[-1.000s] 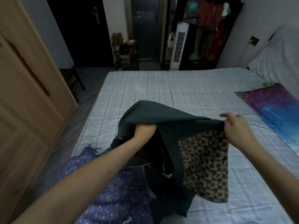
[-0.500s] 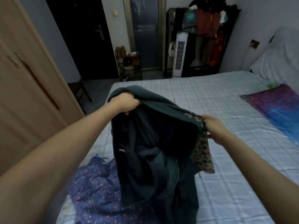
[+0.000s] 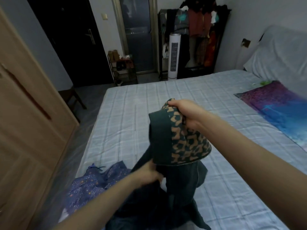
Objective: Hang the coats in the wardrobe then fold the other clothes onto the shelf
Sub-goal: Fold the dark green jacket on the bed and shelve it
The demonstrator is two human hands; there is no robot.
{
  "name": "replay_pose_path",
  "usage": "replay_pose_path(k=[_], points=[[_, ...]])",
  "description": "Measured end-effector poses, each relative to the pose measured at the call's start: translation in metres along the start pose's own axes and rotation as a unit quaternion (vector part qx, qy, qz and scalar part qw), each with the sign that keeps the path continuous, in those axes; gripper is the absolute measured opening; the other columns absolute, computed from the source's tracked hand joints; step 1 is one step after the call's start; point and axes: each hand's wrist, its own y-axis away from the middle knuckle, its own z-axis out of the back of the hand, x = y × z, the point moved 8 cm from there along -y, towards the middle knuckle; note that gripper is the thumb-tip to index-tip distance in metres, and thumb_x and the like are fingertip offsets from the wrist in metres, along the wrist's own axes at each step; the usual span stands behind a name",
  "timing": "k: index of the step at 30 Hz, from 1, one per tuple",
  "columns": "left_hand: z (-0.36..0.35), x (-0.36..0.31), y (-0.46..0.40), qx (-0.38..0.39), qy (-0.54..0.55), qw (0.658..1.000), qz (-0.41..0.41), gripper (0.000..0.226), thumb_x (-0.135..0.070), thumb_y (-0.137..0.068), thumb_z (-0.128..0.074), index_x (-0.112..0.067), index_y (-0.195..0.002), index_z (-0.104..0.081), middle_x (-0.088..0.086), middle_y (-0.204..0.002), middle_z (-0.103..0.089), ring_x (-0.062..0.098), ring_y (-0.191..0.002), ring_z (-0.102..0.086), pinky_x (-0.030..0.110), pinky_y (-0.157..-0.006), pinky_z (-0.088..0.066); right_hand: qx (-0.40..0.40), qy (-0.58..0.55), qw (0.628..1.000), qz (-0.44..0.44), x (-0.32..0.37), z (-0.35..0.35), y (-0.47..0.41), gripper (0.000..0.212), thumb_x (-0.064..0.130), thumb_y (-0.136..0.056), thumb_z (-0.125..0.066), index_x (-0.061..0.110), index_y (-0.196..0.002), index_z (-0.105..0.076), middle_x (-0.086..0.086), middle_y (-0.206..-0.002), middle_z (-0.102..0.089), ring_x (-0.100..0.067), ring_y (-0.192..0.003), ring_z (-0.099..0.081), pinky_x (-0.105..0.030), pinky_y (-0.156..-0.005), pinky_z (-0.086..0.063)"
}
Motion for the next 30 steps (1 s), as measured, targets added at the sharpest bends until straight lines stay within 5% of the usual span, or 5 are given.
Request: replay_pose_path(k=[4, 10, 16, 20, 30], points=[[-0.031, -0.012, 0.002, -0.088, 0.008, 0.995, -0.036, 0.098, -0.041, -0.054, -0.092, -0.027, -0.134, -0.038, -0.016, -0.132, -0.047, -0.005, -0.117, -0.047, 0.017, -0.103, -0.037, 0.027, -0.070, 0.997, 0.027, 0.015, -0.010, 0.000, 0.025, 0.017, -0.100, -0.047, 0.006, -0.083, -0.061, -0.007, -0.067, -0.069, -0.016, -0.061, -0.067, -0.025, -0.060, -0.055], [0.001, -0.036, -0.018, -0.234, 0.315, 0.920, 0.015, 0.014, -0.025, -0.100, -0.053, -0.022, -0.111, -0.059, -0.004, -0.116, -0.063, 0.017, -0.107, -0.059, 0.027, -0.080, -0.046, 0.105, -0.011, 0.994, 0.029, -0.001, -0.011, -0.005, 0.041, 0.033, -0.102, -0.040, 0.010, -0.135, -0.048, -0.007, -0.135, -0.055, -0.020, -0.125, -0.051, -0.041, -0.107, -0.039], [0.070, -0.035, -0.031, -0.279, 0.410, 0.867, 0.048, 0.019, -0.012, -0.099, -0.050, -0.005, -0.111, -0.063, 0.010, -0.100, -0.068, 0.020, -0.082, -0.065, 0.028, -0.057, -0.055, -0.143, 0.185, 0.971, 0.052, -0.095, 0.072, -0.010, 0.004, 0.011, -0.085, -0.050, 0.014, -0.083, -0.052, -0.012, -0.083, -0.059, -0.023, -0.072, -0.054, -0.038, -0.067, -0.046], [0.082, -0.039, -0.037, -0.225, 0.452, 0.859, 0.088, 0.026, -0.007, -0.093, -0.056, 0.001, -0.116, -0.065, 0.020, -0.114, -0.068, 0.031, -0.100, -0.068, 0.034, -0.064, -0.061, 0.066, 0.383, 0.919, -0.070, -0.200, 0.018, 0.006, 0.093, 0.065, -0.060, -0.075, 0.018, -0.133, -0.039, -0.003, -0.127, -0.044, -0.022, -0.117, -0.048, -0.030, -0.093, -0.041], [0.131, -0.014, 0.014, -0.117, -0.078, 0.971, 0.195, 0.037, -0.048, -0.101, -0.034, -0.020, -0.116, -0.054, 0.005, -0.112, -0.064, 0.022, -0.107, -0.061, 0.029, -0.085, -0.047, -0.152, 0.285, 0.933, 0.159, -0.116, 0.041, -0.027, 0.027, 0.020, -0.098, -0.046, 0.013, -0.093, -0.072, -0.005, -0.092, -0.071, -0.022, -0.091, -0.061, -0.034, -0.078, -0.043]])
